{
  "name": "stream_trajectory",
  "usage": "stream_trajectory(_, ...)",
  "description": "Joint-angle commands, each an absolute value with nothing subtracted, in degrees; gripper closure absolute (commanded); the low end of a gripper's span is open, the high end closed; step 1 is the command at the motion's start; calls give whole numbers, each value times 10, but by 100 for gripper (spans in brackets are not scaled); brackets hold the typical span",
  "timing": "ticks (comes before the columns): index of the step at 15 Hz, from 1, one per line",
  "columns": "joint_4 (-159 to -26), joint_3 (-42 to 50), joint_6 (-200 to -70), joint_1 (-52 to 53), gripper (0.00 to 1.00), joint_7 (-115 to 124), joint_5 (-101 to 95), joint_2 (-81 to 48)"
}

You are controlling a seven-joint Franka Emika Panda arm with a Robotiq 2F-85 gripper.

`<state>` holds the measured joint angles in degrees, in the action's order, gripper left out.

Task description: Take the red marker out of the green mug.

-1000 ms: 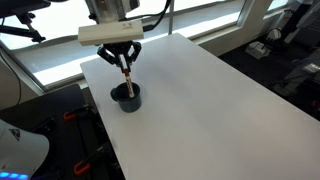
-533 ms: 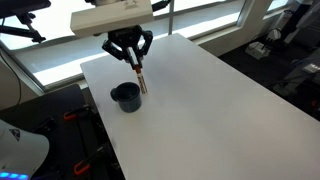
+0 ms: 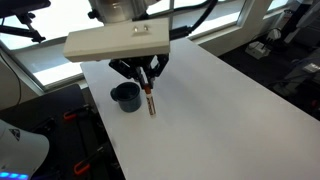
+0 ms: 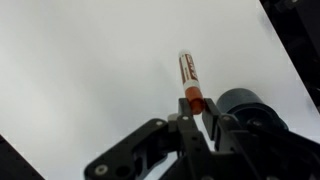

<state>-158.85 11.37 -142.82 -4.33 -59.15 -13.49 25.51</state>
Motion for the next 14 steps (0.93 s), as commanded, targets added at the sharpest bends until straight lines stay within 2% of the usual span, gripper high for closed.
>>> stream_trajectory(1,-1588,140,-1436,-58,96,-611,-139,229)
stream_trajectory(8,-1589,202,-1455,-55,96,-708,-73,142)
stream_trajectory(14,-1589,204,-1466,-69,96,-790,8,62)
